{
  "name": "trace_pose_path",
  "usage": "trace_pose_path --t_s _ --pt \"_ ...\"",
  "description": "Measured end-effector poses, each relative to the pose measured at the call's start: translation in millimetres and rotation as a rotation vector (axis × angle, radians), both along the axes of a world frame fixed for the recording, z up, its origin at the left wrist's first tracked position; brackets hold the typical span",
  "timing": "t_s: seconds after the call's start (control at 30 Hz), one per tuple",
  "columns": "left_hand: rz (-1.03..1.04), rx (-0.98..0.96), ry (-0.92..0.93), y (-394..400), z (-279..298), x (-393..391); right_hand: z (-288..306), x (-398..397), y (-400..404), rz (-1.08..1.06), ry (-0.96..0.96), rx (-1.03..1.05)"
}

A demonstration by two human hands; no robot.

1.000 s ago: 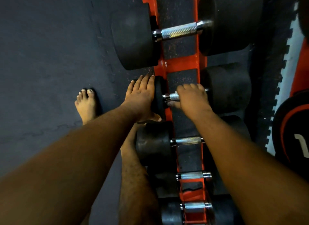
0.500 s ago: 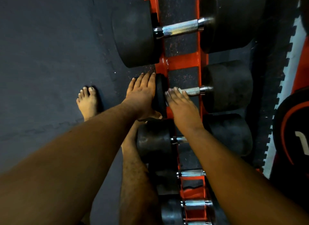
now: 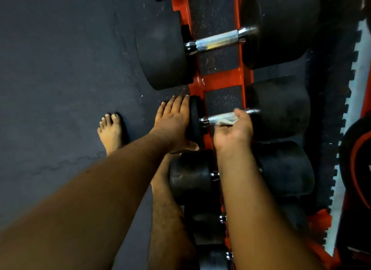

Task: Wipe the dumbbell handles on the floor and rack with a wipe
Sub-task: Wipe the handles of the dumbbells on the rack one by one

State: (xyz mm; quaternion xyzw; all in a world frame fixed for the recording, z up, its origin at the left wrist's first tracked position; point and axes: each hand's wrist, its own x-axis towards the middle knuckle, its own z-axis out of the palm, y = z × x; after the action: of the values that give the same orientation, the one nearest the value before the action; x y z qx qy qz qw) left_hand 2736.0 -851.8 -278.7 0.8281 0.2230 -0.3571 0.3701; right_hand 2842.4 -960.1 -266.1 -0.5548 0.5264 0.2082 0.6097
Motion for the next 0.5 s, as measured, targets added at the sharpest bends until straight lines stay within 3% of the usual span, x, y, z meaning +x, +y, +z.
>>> trace_pose_path --t_s 0.5 --pt "0.004 0.0 -0.014 -1 -2 -1 -7 27 -5 0.087 0.005 -0.059"
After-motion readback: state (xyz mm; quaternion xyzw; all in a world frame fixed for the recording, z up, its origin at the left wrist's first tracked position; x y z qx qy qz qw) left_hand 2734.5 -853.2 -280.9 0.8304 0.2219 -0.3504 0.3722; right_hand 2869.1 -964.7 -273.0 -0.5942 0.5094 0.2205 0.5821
